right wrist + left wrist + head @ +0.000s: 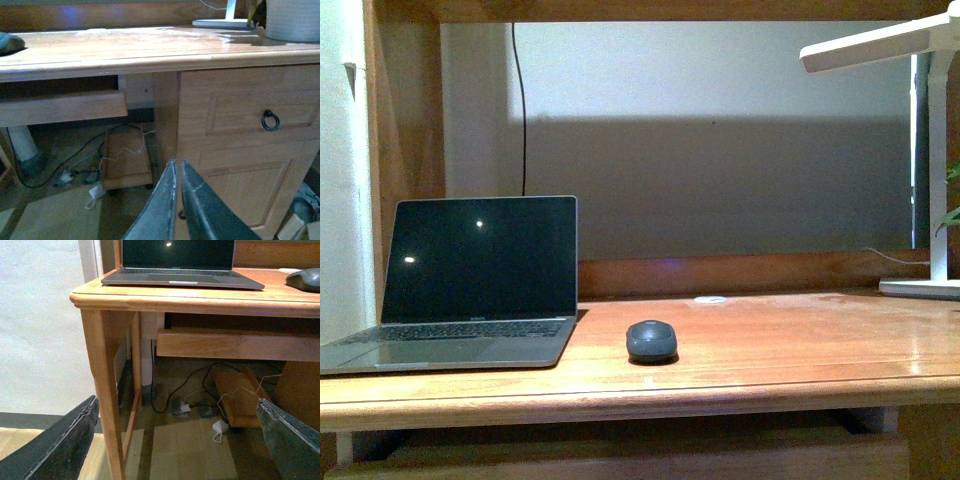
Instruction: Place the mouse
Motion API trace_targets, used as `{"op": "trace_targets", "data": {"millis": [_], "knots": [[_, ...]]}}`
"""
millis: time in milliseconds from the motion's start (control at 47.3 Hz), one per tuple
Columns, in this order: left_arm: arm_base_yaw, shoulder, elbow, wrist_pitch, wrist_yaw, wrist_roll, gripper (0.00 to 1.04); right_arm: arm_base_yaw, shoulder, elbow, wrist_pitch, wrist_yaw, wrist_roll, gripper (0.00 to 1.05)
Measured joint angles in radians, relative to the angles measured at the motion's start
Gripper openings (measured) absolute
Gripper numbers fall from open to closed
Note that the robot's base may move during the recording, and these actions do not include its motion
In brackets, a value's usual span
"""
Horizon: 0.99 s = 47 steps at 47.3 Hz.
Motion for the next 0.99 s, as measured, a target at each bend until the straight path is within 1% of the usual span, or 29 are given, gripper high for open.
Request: {"op": "trace_targets", "data": {"millis": [21,254,275,296,486,571,592,740,761,825,994], "knots": [[0.0,0.0,0.0,0.0,0.0,0.0,0.97,-0.001,0.0,0.0,0.0,-0.002,-0.004,0.02],[0.0,0.0,0.0,0.0,0.0,0.0,0.97,-0.003,-0.001,0.0,0.0,-0.002,-0.006,0.03],[0.0,0.0,0.0,0.0,0.0,0.0,0.97,-0.003,-0.001,0.0,0.0,-0.002,-0.008,0.04],[0.0,0.0,0.0,0.0,0.0,0.0,0.97,-0.003,-0.001,0.0,0.0,-0.002,-0.008,0.08],[0.0,0.0,0.0,0.0,0.0,0.0,0.97,-0.003,-0.001,0.0,0.0,-0.003,-0.008,0.54],[0.0,0.0,0.0,0.0,0.0,0.0,0.97,-0.003,-0.001,0.0,0.0,-0.002,-0.008,0.68],[0.0,0.0,0.0,0.0,0.0,0.0,0.97,-0.003,-0.001,0.0,0.0,-0.002,-0.008,0.73],[0.0,0.0,0.0,0.0,0.0,0.0,0.97,-0.003,-0.001,0.0,0.0,-0.002,-0.008,0.96],[0.0,0.0,0.0,0.0,0.0,0.0,0.97,-0.003,-0.001,0.0,0.0,-0.003,-0.007,0.99],[0.0,0.0,0.0,0.0,0.0,0.0,0.97,-0.003,-0.001,0.0,0.0,-0.003,-0.008,0.97],[0.0,0.0,0.0,0.0,0.0,0.0,0.97,-0.003,-0.001,0.0,0.0,-0.003,-0.008,0.97]]}}
